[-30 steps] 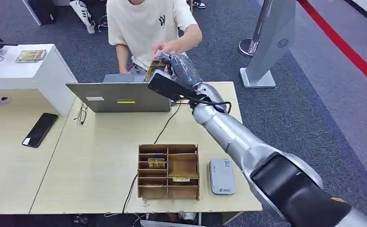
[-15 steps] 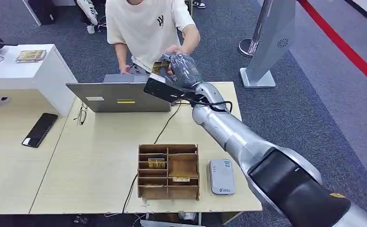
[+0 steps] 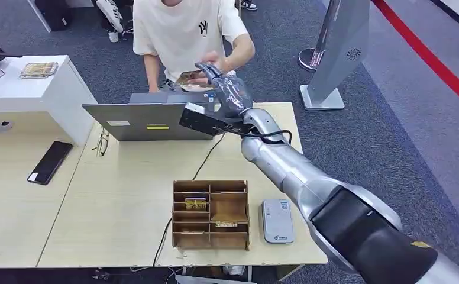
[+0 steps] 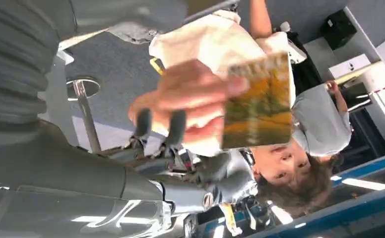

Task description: Pass the card to the sensor for recognition and then transmit it.

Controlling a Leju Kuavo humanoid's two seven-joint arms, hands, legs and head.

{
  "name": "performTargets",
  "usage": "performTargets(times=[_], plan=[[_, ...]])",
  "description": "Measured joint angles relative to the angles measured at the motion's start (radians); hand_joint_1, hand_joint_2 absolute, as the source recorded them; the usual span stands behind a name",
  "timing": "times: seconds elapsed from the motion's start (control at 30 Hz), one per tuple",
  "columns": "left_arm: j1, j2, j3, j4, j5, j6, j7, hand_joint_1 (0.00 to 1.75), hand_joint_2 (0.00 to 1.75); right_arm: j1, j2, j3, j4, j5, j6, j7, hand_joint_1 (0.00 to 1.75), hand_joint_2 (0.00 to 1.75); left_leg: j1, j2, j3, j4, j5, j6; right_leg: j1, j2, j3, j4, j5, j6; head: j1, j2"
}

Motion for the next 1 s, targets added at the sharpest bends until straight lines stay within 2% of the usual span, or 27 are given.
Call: performTargets(times=[0.1, 0.3, 0.43, 0.53, 0.77, 1.0], plan=[[0.0, 0.0, 0.0, 0.0, 0.003, -0.002, 0.0, 0.0, 0.0, 0.008, 0.0, 0.002, 0.002, -0.02, 0.0, -0.024, 0.0, 1.75, 0.0, 0.0, 0.0, 0.0, 0.0, 0.0, 0.0, 0.0, 0.0, 0.0, 0.0, 0.0, 0.0, 0.0], [0.003, 0.0, 0.0, 0.0, 0.015, -0.003, -0.001, 0.0, 0.0, 0.049, 0.0, -0.021, -0.023, -0.105, 0.006, -0.12, 0.0, 1.75, 0.0, 0.0, 0.0, 0.0, 0.0, 0.0, 0.0, 0.0, 0.0, 0.0, 0.0, 0.0, 0.0, 0.0], [0.007, 0.0, 0.0, 0.0, 0.027, -0.003, -0.006, 0.0, 0.0, 0.107, 0.0, -0.061, -0.085, -0.203, 0.053, -0.198, 0.0, 1.75, 0.0, 0.0, 0.0, 0.0, 0.0, 0.0, 0.0, 0.0, 0.0, 0.0, 0.0, 0.0, 0.0, 0.0], [0.011, 0.0, 0.0, 0.0, 0.037, -0.003, -0.01, 0.0, 0.0, 0.17, -0.003, -0.085, -0.161, -0.27, 0.091, -0.229, 0.0, 1.75, 0.0, 0.0, 0.0, 0.0, 0.0, 0.0, 0.0, 0.0, 0.0, 0.0, 0.0, 0.0, 0.0, 0.0], [0.019, -0.001, 0.009, 0.0, 0.058, -0.003, -0.011, 0.0, 0.0, 0.304, -0.038, -0.094, -0.345, -0.372, 0.156, -0.25, 0.0, 1.75, 0.0, 0.0, 0.0, 0.0, 0.0, 0.0, 0.0, 0.0, -0.001, 0.0, 0.0, 0.0, 0.0, 0.0], [0.023, -0.001, 0.025, 0.0, 0.076, -0.003, -0.011, 0.0, 0.0, 0.444, -0.107, -0.094, -0.535, -0.414, 0.186, -0.25, 0.0, 1.75, 0.0, 0.0, -0.001, 0.0, 0.0, 0.0, 0.0, 0.0, -0.001, 0.0, 0.0, 0.0, 0.0, 0.0]])
